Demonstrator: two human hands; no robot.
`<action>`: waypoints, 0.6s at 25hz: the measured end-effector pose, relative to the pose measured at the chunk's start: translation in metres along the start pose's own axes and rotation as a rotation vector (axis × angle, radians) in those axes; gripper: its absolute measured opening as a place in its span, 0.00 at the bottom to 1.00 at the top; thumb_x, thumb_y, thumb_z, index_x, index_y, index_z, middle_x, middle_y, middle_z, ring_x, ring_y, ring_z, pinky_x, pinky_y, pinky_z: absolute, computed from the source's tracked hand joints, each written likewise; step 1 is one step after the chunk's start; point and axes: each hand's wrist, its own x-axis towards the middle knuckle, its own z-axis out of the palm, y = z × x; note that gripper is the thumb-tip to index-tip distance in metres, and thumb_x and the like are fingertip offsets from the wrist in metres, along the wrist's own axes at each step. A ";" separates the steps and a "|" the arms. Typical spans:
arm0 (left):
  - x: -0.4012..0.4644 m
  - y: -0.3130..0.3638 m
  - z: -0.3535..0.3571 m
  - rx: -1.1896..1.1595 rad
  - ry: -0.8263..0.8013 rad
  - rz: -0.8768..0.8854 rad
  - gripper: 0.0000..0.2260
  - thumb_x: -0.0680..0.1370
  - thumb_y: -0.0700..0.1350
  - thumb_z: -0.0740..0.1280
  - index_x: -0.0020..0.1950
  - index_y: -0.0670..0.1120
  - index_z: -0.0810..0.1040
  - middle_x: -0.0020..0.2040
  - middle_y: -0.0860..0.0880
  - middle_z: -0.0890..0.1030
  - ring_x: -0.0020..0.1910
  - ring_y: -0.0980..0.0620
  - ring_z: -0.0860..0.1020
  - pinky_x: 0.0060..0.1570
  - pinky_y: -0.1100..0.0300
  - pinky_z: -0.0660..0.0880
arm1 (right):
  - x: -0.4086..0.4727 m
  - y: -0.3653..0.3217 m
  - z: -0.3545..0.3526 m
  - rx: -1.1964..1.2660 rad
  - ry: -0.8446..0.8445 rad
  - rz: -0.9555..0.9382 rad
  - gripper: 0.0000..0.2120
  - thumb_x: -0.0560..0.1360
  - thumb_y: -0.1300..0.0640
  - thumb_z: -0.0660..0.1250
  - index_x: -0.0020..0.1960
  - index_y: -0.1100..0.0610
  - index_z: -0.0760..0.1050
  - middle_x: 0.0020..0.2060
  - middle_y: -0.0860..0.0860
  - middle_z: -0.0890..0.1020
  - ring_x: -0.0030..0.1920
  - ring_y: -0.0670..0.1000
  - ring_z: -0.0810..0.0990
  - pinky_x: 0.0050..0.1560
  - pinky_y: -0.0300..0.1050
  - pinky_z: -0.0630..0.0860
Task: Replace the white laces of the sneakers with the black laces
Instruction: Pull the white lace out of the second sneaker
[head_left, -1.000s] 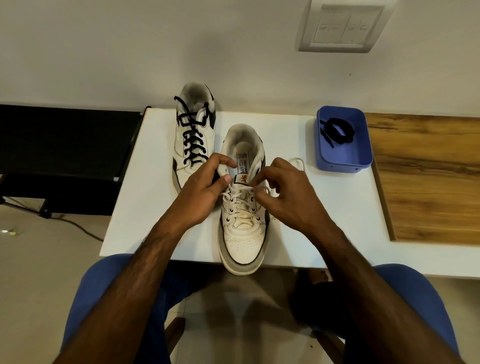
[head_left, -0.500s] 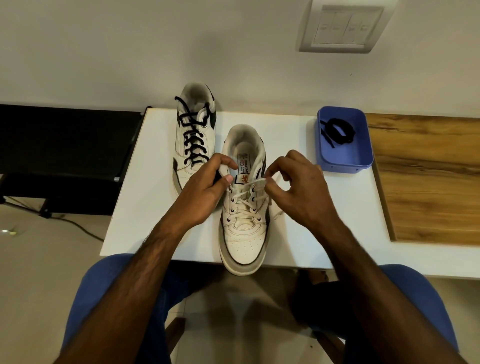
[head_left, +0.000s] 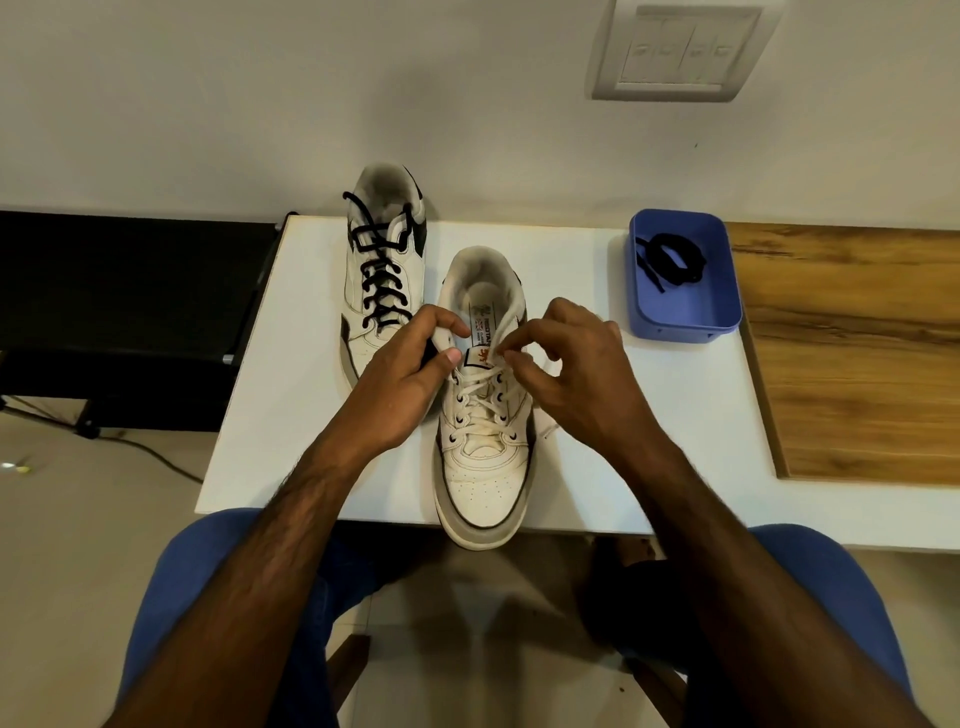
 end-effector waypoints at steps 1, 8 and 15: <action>0.000 0.000 0.001 -0.001 0.001 -0.001 0.07 0.84 0.45 0.62 0.60 0.56 0.73 0.36 0.50 0.72 0.36 0.56 0.71 0.41 0.58 0.69 | -0.001 -0.004 0.003 0.008 -0.021 -0.024 0.07 0.77 0.51 0.69 0.52 0.49 0.84 0.40 0.43 0.70 0.44 0.45 0.71 0.49 0.51 0.68; 0.000 0.002 0.000 -0.005 0.001 0.000 0.07 0.84 0.44 0.62 0.60 0.55 0.73 0.38 0.45 0.73 0.36 0.56 0.71 0.40 0.61 0.68 | 0.000 -0.019 0.022 -0.163 -0.119 -0.071 0.07 0.77 0.49 0.69 0.50 0.51 0.81 0.45 0.45 0.67 0.50 0.49 0.72 0.53 0.55 0.68; 0.000 0.000 -0.001 -0.010 -0.002 0.005 0.07 0.84 0.45 0.62 0.59 0.56 0.73 0.35 0.50 0.72 0.35 0.55 0.71 0.41 0.56 0.70 | -0.004 -0.004 -0.004 -0.061 0.046 0.001 0.10 0.75 0.46 0.67 0.51 0.50 0.81 0.44 0.42 0.68 0.47 0.45 0.71 0.52 0.49 0.63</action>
